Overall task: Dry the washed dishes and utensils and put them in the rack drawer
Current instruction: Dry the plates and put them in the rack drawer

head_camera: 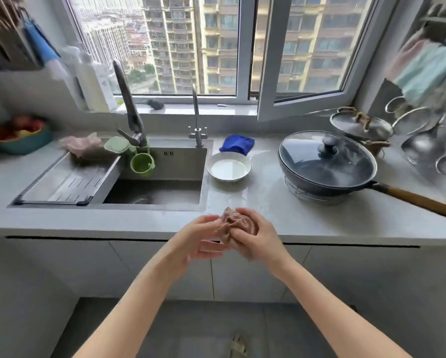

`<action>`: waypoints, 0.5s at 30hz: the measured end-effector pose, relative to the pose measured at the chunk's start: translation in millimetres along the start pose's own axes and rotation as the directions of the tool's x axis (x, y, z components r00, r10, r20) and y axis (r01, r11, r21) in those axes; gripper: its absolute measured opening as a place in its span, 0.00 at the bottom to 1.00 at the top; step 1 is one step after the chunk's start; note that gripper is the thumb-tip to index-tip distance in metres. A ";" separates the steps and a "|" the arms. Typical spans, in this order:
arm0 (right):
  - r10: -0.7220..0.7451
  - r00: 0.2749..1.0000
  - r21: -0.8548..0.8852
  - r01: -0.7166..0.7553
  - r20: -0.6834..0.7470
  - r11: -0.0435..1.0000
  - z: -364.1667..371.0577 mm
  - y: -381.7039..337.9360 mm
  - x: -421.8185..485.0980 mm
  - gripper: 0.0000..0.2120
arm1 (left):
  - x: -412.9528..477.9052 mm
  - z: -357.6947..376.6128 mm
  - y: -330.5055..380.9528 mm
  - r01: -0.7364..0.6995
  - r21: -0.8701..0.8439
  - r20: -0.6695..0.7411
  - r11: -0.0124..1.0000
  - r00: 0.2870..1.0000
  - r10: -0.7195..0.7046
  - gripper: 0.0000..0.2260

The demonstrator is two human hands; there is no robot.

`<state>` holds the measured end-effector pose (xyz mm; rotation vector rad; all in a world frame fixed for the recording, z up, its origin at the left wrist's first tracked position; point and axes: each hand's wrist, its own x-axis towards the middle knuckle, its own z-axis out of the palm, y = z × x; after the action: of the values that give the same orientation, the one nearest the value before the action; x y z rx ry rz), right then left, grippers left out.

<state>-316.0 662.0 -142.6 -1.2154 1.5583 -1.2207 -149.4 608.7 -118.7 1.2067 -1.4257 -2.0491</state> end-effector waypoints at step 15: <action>0.179 0.948 0.096 -0.159 -0.262 0.983 -74.3 22.3 252.2 0.13 | 343.1 -87.6 40.9 0.199 -0.241 -0.468 0.950 0.833 -0.293 0.09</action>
<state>-447.4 433.6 -155.1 -0.8735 1.7582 -1.3599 -279.9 301.0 -242.7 1.7521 -0.8515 -1.7742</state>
